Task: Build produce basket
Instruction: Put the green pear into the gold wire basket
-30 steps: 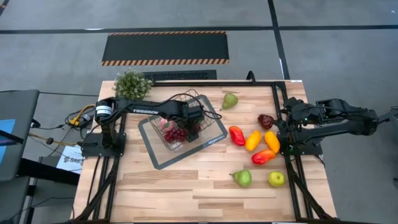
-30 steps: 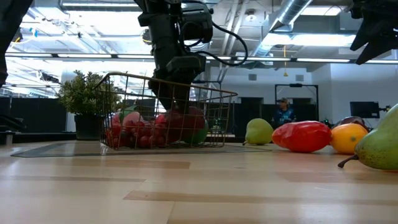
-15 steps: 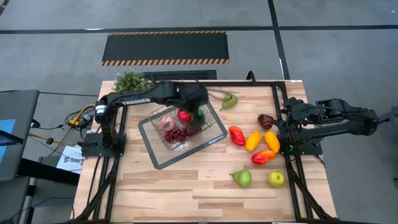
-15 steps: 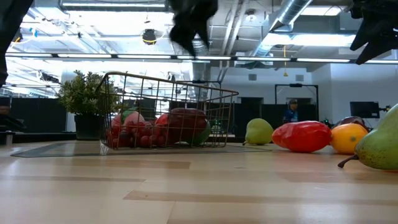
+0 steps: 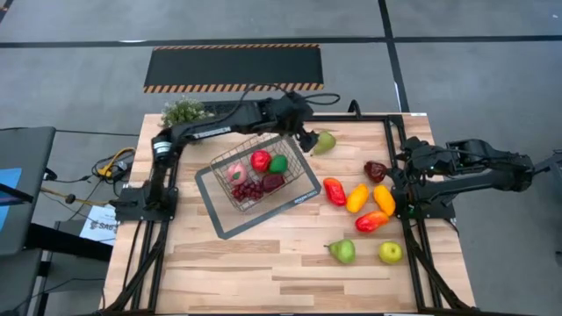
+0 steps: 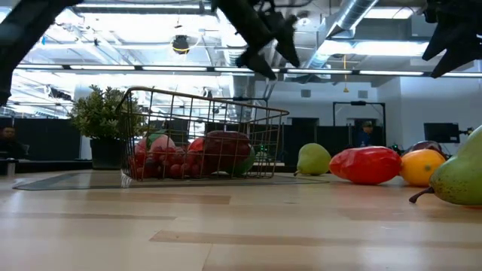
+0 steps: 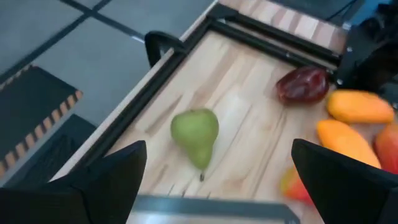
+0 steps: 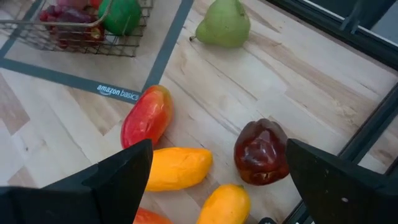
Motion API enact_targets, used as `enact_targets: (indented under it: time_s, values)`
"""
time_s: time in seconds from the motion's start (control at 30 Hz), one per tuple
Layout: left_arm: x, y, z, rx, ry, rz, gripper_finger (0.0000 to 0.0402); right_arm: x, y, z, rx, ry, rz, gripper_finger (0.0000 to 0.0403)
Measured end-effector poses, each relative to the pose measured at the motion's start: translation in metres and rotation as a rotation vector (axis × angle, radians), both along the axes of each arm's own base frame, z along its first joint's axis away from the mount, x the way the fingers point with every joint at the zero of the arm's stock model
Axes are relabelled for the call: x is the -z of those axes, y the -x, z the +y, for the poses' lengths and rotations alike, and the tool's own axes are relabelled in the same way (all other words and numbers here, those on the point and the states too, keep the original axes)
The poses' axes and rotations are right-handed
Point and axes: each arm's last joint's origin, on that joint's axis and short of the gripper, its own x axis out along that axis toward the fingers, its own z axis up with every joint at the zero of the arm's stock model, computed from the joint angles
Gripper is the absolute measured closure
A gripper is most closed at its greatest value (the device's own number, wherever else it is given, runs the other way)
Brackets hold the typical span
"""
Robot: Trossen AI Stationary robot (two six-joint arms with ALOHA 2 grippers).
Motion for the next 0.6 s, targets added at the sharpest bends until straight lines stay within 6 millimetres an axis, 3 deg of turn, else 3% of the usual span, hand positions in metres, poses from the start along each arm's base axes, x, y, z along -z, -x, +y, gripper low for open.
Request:
enact_targets:
  time_s: [0.2, 0.43, 0.6]
  values:
    - [0.030, -0.030, 0.017, -0.006, -0.001, 0.020, 0.0014, 0.000, 0.000, 0.000, 0.018, -0.011, -0.007, 0.0017]
    - [0.051, -0.065, 0.032, 0.010, -0.080, 0.051, 0.0014, 0.000, 0.000, 0.000, 0.020, -0.012, -0.007, 0.0017]
    - [0.078, -0.069, 0.044, -0.047, -0.059, 0.066, 0.0014, 0.000, 0.000, 0.000, 0.037, -0.025, -0.015, 0.0017]
